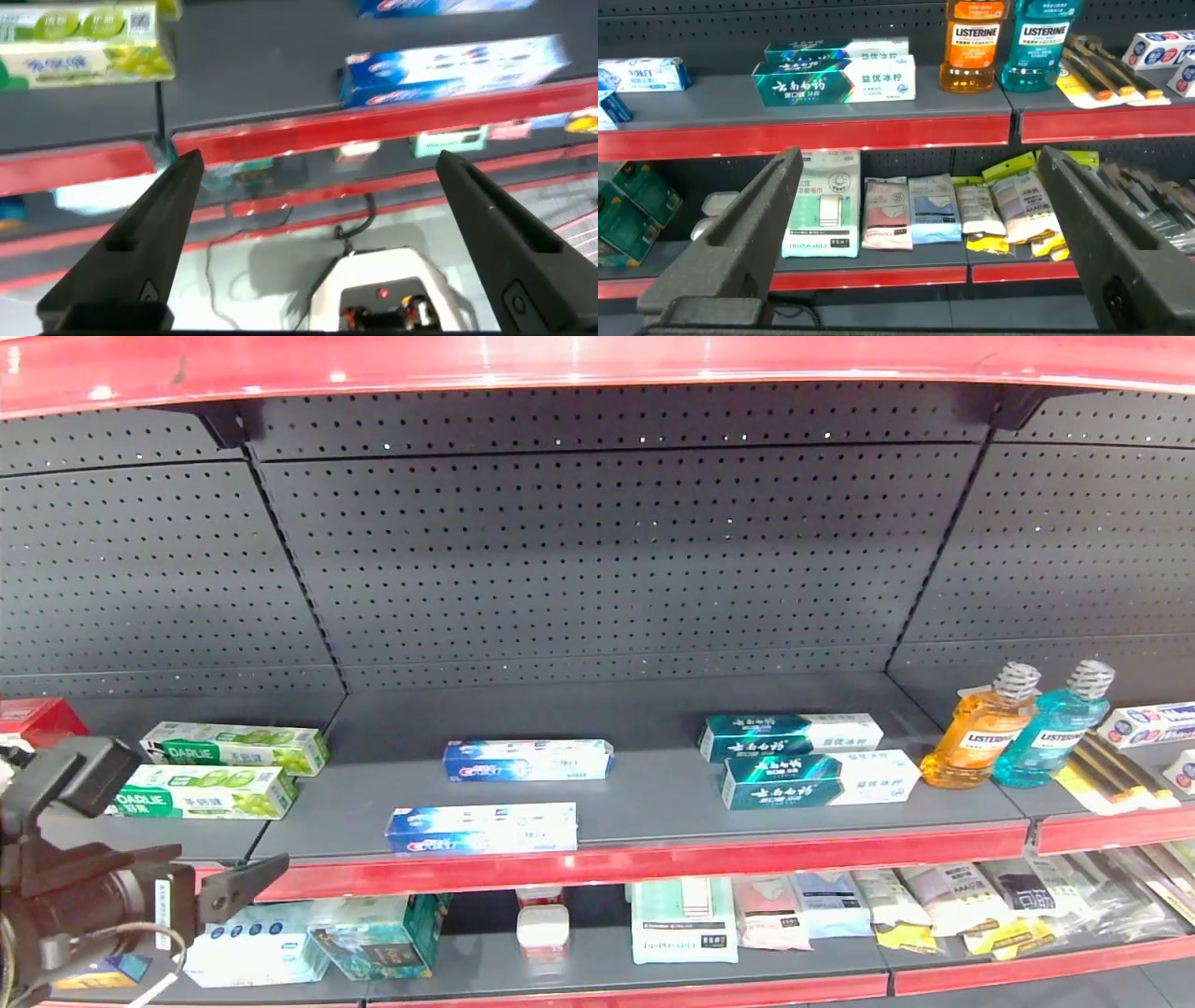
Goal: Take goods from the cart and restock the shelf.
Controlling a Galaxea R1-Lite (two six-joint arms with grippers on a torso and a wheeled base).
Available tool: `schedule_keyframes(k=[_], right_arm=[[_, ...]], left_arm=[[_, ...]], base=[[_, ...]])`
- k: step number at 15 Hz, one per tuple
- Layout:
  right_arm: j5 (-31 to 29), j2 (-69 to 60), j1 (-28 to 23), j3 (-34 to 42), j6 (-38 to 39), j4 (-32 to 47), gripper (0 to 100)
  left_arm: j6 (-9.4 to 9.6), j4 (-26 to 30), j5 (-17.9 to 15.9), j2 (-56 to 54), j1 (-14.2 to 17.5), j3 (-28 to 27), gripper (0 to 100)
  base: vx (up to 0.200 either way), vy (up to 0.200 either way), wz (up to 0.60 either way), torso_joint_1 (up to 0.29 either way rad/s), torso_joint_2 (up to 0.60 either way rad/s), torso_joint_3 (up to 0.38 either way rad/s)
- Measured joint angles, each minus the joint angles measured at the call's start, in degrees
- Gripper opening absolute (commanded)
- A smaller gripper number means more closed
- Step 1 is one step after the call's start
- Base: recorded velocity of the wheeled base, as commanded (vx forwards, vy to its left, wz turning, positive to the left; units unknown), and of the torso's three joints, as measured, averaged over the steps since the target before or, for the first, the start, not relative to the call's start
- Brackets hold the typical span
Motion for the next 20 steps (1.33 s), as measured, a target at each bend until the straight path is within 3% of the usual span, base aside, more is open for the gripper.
schedule_keyframes(k=[2, 7, 11, 20], right_arm=[[0.0, 0.0, 0.0, 0.0, 0.0, 0.0, 100], [0.0, 0.0, 0.0, 0.0, 0.0, 0.0, 100], [0.0, 0.0, 0.0, 0.0, 0.0, 0.0, 100], [0.0, 0.0, 0.0, 0.0, 0.0, 0.0, 100]], left_arm=[[0.26, -0.1, 3.9, 5.2, 0.0, -1.9, 100], [-1.96, -1.2, 9.5, 16.8, 0.1, -9.9, 100], [-2.28, -1.3, 9.7, 22.9, 0.0, -12.4, 100], [-2.43, -1.0, 9.5, 28.0, -3.1, -11.7, 100]], base=[[0.000, 0.000, 0.00, 0.000, 0.00, 0.000], [0.000, 0.000, 0.00, 0.000, 0.00, 0.000], [0.000, 0.000, 0.00, 0.000, 0.00, 0.000], [0.000, 0.000, 0.00, 0.000, 0.00, 0.000]])
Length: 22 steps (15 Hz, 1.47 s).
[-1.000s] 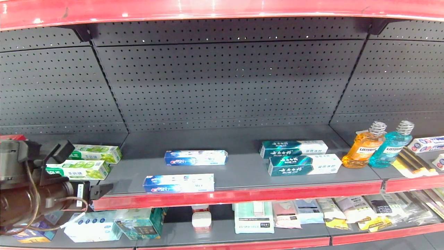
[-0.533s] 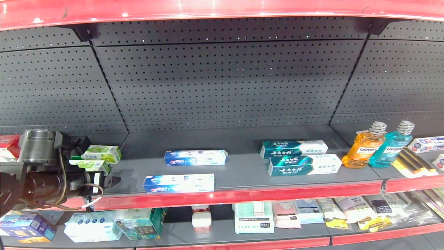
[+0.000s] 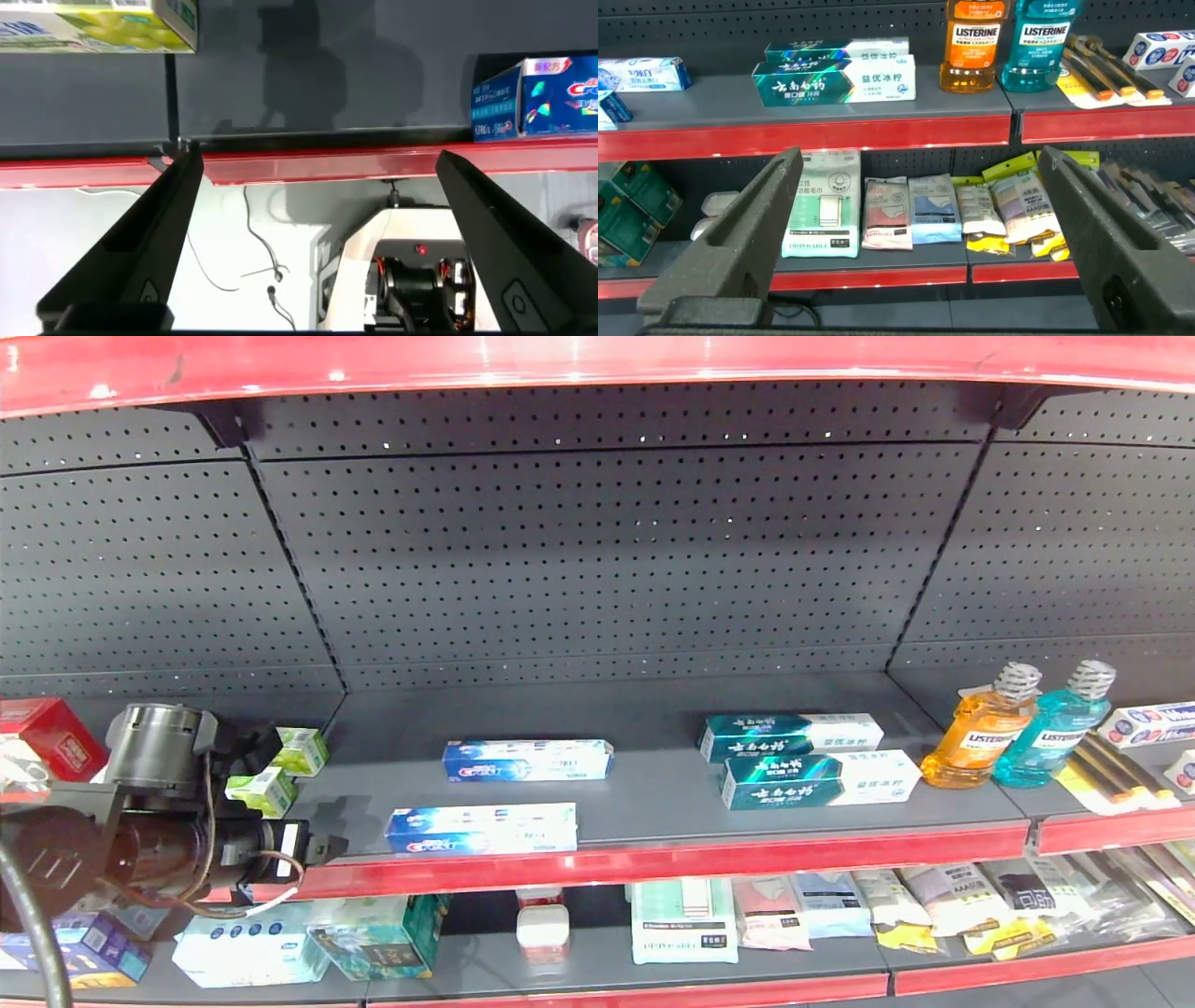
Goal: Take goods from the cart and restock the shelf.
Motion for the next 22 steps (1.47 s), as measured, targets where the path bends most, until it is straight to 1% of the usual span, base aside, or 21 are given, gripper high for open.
schedule_keyframes(k=[5, 9, 11, 22], right_arm=[[0.0, 0.0, 0.0, 0.0, 0.0, 0.0, 100], [0.0, 0.0, 0.0, 0.0, 0.0, 0.0, 100], [0.0, 0.0, 0.0, 0.0, 0.0, 0.0, 100], [0.0, 0.0, 0.0, 0.0, 0.0, 0.0, 100]], left_arm=[[-0.11, -0.7, 0.0, 2.5, -0.3, -0.7, 100], [-0.07, -4.2, -0.3, 4.8, -0.7, -1.5, 100], [-0.10, -4.8, -0.4, 5.8, -1.0, -1.8, 100], [-0.10, -5.2, -0.5, 7.8, -3.2, -3.4, 100]], base=[[0.000, 0.000, 0.00, 0.000, 0.00, 0.000], [0.000, 0.000, 0.00, 0.000, 0.00, 0.000], [0.000, 0.000, 0.00, 0.000, 0.00, 0.000], [0.000, 0.000, 0.00, 0.000, 0.00, 0.000]])
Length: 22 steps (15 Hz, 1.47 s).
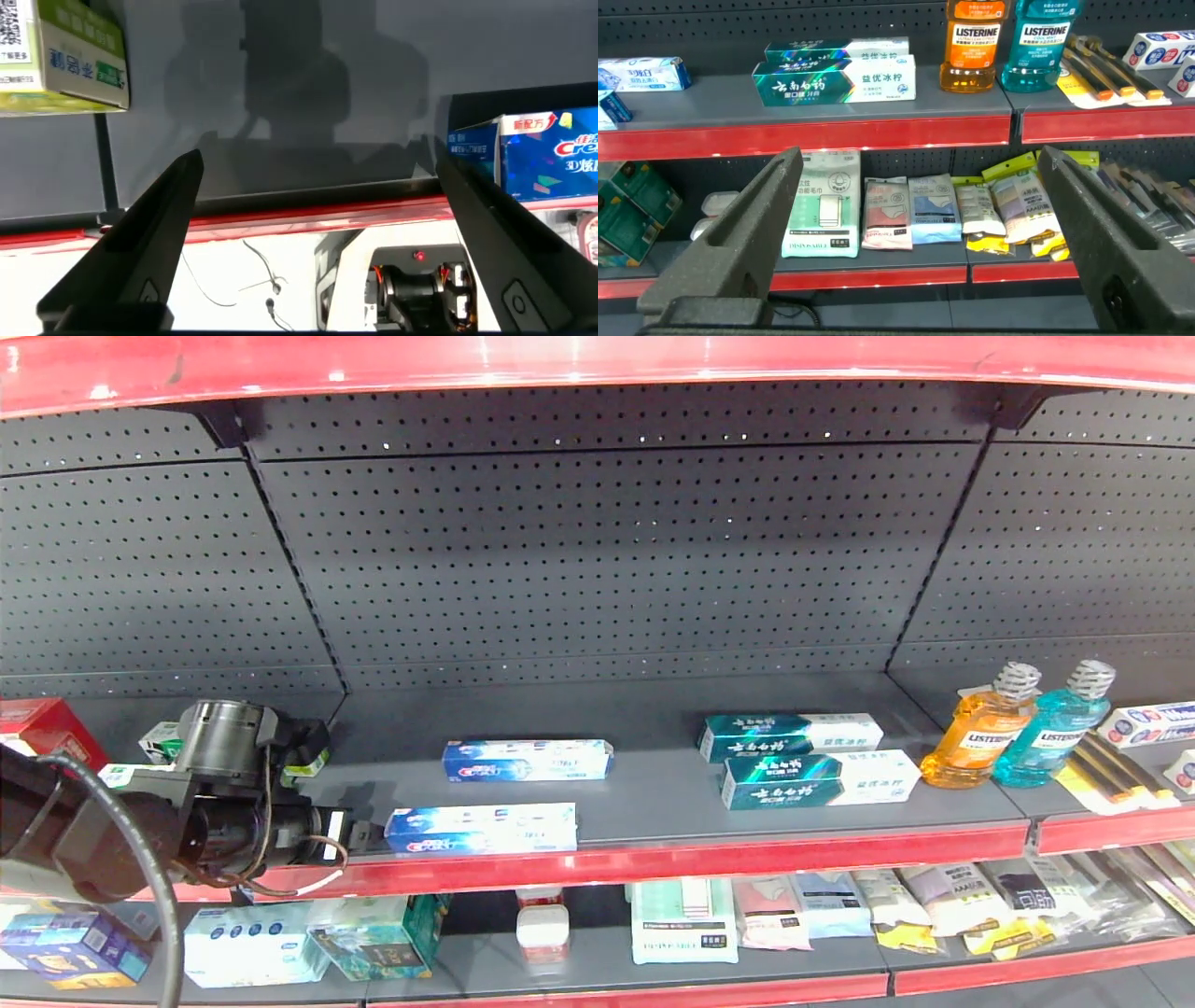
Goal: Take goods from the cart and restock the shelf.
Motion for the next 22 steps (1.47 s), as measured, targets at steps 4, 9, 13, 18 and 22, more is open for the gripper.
schedule_keyframes(k=[4, 9, 13, 18, 22], right_arm=[[0.0, 0.0, 0.0, 0.0, 0.0, 0.0, 100], [0.0, 0.0, 0.0, 0.0, 0.0, 0.0, 100], [0.0, 0.0, 0.0, 0.0, 0.0, 0.0, 100], [0.0, 0.0, 0.0, 0.0, 0.0, 0.0, 100], [0.0, 0.0, 0.0, 0.0, 0.0, 0.0, 100]], left_arm=[[0.02, -1.2, 0.0, 0.2, -1.1, 0.0, 100], [0.02, -1.3, 0.0, 0.6, -1.7, -0.6, 100], [0.02, -1.3, 0.0, 0.7, -2.1, -0.8, 100], [-0.09, -1.2, 0.0, 0.8, -3.2, -0.9, 100], [-0.44, -1.2, 0.0, 0.8, -3.6, -1.0, 100]], base=[[0.000, 0.000, 0.00, 0.000, 0.00, 0.000], [0.000, 0.000, 0.00, 0.000, 0.00, 0.000], [0.000, 0.000, 0.00, 0.000, 0.00, 0.000], [0.000, 0.000, 0.00, 0.000, 0.00, 0.000], [0.000, 0.000, 0.00, 0.000, 0.00, 0.000]])
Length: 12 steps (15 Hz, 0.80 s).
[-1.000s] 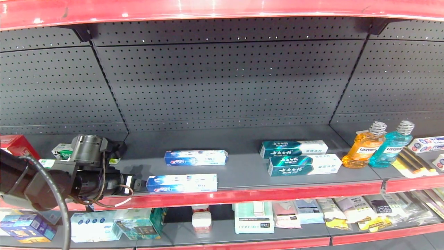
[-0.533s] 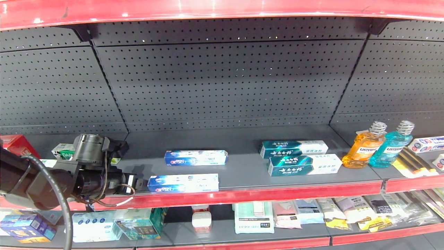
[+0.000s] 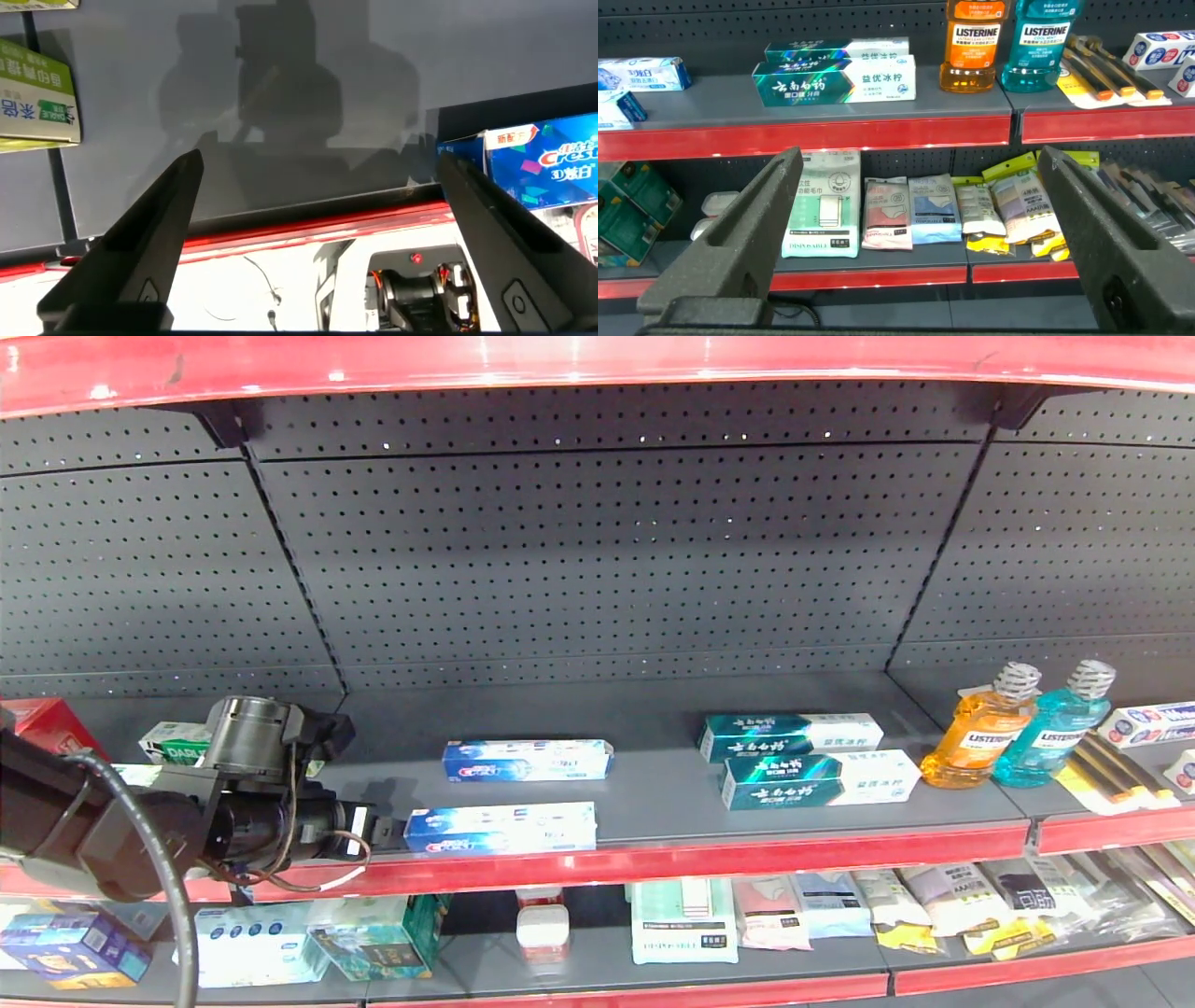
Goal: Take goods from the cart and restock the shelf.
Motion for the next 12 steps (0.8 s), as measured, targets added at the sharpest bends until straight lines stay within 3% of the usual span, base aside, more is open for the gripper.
schedule_keyframes(k=[7, 12], right_arm=[[0.0, 0.0, 0.0, 0.0, 0.0, 0.0, 100], [0.0, 0.0, 0.0, 0.0, 0.0, 0.0, 100]], left_arm=[[0.05, 0.1, 0.1, -0.8, 0.5, 0.0, 100], [1.54, 0.5, 0.0, -8.6, 3.7, 1.5, 100]], base=[[0.000, 0.000, 0.00, 0.000, 0.00, 0.000], [0.000, 0.000, 0.00, 0.000, 0.00, 0.000]])
